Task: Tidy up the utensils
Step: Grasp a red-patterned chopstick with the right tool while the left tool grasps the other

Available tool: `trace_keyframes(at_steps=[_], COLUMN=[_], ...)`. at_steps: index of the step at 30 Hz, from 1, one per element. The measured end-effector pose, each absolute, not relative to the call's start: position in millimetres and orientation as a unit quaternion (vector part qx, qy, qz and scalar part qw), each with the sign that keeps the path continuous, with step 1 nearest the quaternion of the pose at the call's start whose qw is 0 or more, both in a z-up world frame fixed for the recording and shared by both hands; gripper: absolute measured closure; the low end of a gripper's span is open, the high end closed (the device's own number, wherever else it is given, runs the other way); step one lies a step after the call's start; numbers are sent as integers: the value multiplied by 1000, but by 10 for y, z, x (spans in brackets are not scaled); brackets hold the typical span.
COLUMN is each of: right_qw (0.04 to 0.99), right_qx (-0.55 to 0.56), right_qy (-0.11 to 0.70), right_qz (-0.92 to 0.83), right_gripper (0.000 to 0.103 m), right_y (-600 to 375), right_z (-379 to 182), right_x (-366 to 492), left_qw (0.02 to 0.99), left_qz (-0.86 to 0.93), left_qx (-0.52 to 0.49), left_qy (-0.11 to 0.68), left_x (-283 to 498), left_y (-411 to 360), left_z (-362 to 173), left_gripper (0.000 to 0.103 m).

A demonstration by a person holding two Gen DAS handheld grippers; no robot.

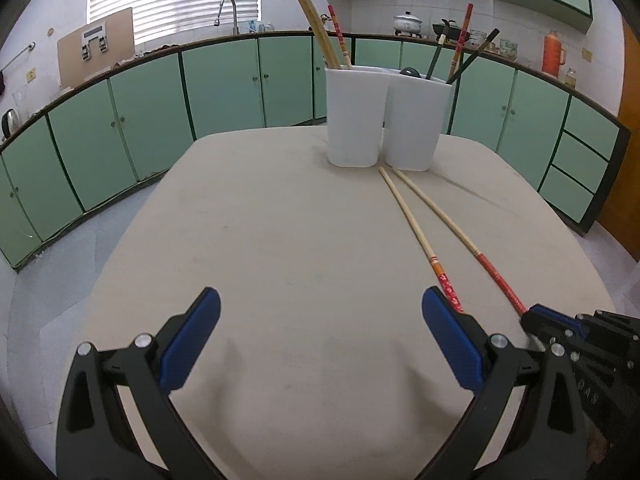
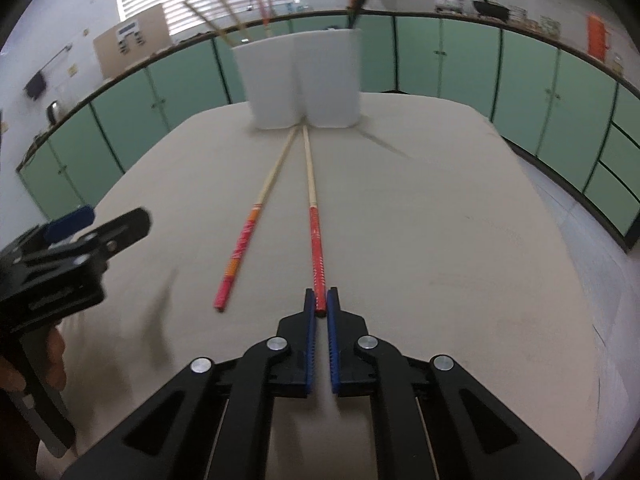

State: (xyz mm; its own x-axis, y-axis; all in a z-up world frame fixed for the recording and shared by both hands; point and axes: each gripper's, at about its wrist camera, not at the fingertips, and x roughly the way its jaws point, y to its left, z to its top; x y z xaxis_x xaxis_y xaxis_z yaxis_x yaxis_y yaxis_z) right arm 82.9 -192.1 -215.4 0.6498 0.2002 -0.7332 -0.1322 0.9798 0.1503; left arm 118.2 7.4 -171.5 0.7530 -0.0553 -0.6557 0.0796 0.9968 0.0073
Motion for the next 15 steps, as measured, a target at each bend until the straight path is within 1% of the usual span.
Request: trace_keyframes(at_steps=[2, 4, 6, 7, 15], right_qw=[907, 908, 907, 907, 910], right_qx=[52, 61, 66, 67, 69], right_qy=[409, 408, 409, 409, 403], right_qz=[81, 75, 75, 75, 72], right_gripper=[97, 97, 97, 97, 97], right_y=[-2010, -2073, -2113, -2123, -2227], right_z=[-2161, -2164, -2168, -2167, -2120], right_x=[841, 853, 866, 874, 899], left_qw=[934, 929, 922, 919, 901], left_qz=[-49, -73, -95, -102, -138], left_qx=[8, -5, -10, -11, 6], left_qy=[354, 363, 375, 381, 411], left_x=[1186, 1183, 1190, 1191, 1208], left_y=[67, 44, -18, -54, -375], left_z=[-1720, -1731, -1757, -1774, -1919], left_gripper=[6, 9, 24, 26, 29])
